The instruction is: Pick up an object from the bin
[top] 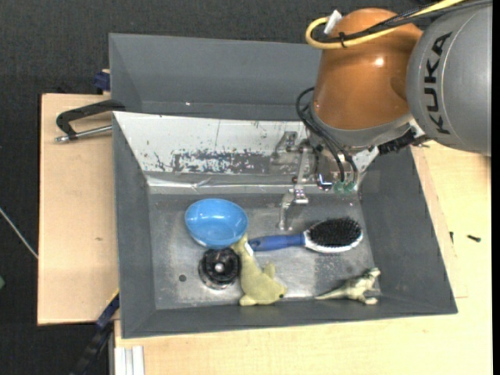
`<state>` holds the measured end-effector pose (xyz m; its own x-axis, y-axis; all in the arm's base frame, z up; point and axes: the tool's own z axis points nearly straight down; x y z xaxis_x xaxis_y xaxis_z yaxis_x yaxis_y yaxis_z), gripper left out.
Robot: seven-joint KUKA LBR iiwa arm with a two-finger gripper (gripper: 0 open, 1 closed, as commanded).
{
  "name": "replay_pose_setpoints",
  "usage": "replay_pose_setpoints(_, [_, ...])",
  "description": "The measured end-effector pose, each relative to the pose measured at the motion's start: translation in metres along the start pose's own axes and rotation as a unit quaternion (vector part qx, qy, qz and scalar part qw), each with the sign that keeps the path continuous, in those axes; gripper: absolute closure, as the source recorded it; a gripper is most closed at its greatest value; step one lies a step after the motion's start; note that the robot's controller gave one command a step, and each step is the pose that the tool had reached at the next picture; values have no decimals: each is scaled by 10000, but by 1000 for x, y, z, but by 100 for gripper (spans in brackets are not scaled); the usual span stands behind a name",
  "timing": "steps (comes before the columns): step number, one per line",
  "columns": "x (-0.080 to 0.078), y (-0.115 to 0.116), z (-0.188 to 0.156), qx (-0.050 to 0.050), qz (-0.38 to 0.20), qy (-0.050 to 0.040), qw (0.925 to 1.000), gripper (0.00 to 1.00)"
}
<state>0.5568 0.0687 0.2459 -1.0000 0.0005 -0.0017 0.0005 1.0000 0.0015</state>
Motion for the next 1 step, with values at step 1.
replay_pose_setpoints(1, [14, -62, 169, 5, -827, 37, 9966, 0])
